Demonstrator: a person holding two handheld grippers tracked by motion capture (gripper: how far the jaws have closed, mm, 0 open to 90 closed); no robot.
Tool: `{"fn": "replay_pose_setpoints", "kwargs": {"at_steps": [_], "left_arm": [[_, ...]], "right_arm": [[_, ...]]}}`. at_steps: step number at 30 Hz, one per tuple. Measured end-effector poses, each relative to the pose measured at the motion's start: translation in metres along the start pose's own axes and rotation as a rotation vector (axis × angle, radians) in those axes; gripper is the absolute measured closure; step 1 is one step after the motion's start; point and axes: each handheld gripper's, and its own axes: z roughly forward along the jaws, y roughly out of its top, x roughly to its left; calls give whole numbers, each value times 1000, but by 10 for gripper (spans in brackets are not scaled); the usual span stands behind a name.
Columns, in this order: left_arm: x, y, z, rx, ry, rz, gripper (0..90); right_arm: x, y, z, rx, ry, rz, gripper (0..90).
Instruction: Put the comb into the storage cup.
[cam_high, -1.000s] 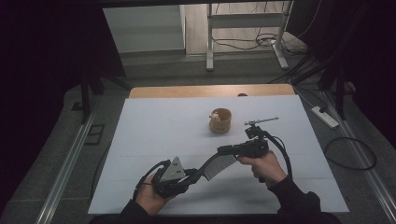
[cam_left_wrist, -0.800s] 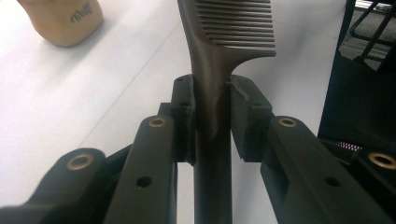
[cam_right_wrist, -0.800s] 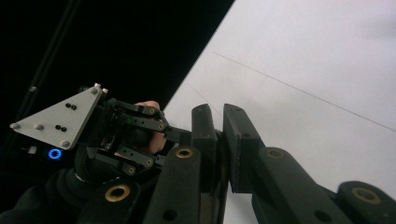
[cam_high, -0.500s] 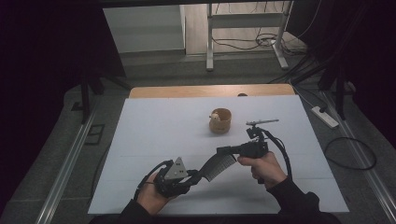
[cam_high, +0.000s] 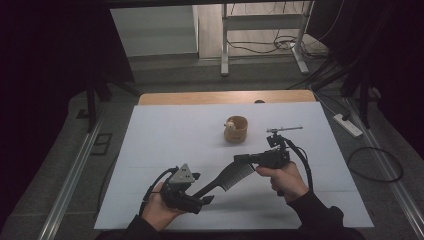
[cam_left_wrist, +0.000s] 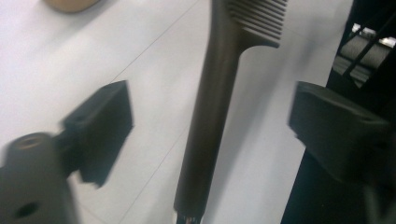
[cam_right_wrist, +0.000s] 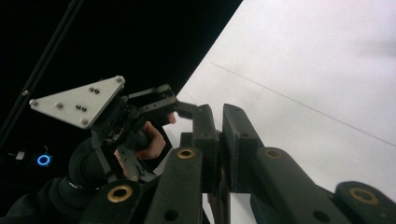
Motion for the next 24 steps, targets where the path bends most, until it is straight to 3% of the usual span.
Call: {"fn": "replay_pose_setpoints", "kwargs": {"at_steps": [3, 8, 24], "left_arm": [[3, -2, -4, 8, 15, -30, 38], [8, -6, -11, 6, 44, -67, 14], [15, -25, -35, -34, 137, -100, 0]], "right_arm": [[1, 0, -2, -8, -13, -14, 846], [3, 2, -6, -25, -26, -30, 846], [1, 10, -22, -73, -83, -65, 845]]}}
